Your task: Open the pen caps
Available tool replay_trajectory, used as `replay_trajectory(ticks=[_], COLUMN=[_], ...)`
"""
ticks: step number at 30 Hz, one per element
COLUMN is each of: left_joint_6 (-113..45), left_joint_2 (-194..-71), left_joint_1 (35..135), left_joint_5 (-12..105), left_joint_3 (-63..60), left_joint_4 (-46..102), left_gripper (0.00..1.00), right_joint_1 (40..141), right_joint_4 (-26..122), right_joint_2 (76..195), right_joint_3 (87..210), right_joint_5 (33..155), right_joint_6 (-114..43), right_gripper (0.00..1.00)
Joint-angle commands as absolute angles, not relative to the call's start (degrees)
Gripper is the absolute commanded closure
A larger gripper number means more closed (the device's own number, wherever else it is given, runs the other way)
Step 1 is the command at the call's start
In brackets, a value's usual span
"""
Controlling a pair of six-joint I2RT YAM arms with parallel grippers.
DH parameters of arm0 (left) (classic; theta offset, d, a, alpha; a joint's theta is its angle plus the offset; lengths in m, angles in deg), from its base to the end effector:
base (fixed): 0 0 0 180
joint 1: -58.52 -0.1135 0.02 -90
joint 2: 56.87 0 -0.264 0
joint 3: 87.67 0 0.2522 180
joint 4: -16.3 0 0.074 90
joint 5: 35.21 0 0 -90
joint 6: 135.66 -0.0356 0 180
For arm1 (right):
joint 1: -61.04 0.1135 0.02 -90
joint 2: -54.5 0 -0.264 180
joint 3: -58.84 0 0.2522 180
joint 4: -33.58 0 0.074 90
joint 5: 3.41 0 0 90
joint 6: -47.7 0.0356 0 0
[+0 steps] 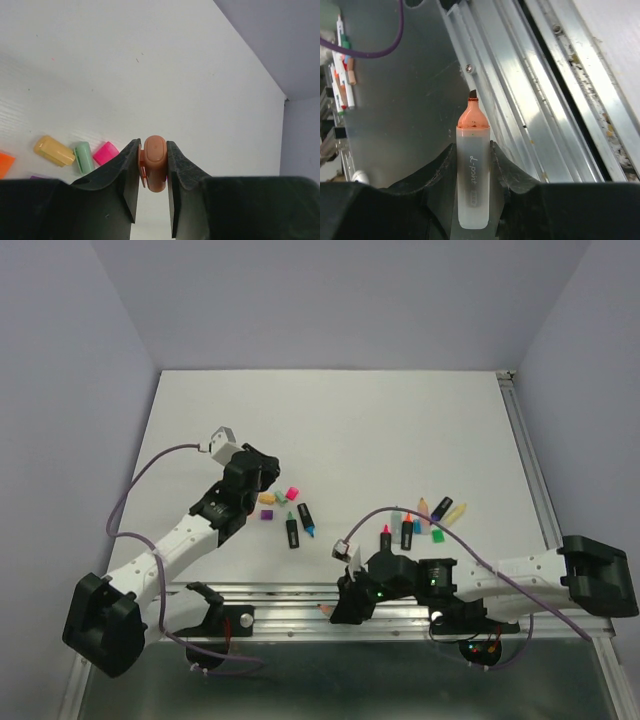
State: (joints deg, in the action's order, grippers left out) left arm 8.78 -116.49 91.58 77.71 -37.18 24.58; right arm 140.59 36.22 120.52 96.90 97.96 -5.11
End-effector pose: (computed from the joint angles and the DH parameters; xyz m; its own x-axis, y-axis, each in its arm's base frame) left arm 0.2065 -0.1179 0.2693 -0.3012 -0.6980 -0.6497 -0.0929 0.6996 -0.7085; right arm 0.0347 0.2267 0.1810 -0.6749 -0.3922 -0.6250 -0.7368 0.3113 0.6002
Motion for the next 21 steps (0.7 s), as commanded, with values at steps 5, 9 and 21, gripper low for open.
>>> replay_trajectory(ticks=[5,9,21], left_joint_6=[4.97,5.50,3.12], left_joint_2=[-120.24,-121.91,-121.65], left_joint_1=[89.72,89.63,89.72], left_joint_5=[75.35,74.83,72.37], left_joint_3=[-30.59,-31.36,-35.50], left_joint_4=[34.69,43.49,44.82], left_gripper=[1.00,1.00,0.77], right_joint_1=[139.44,130.94,105.08], right_joint_4=[51.97,57.80,63.42], right_joint_2=[111.90,108.82,121.63], right_joint_3=[100.45,100.64,107.49], right_joint_5=[71.00,70.58,68.04], right_joint_6=[2.44,2.62,-1.33], right_gripper=[0.99,0.99,0.99])
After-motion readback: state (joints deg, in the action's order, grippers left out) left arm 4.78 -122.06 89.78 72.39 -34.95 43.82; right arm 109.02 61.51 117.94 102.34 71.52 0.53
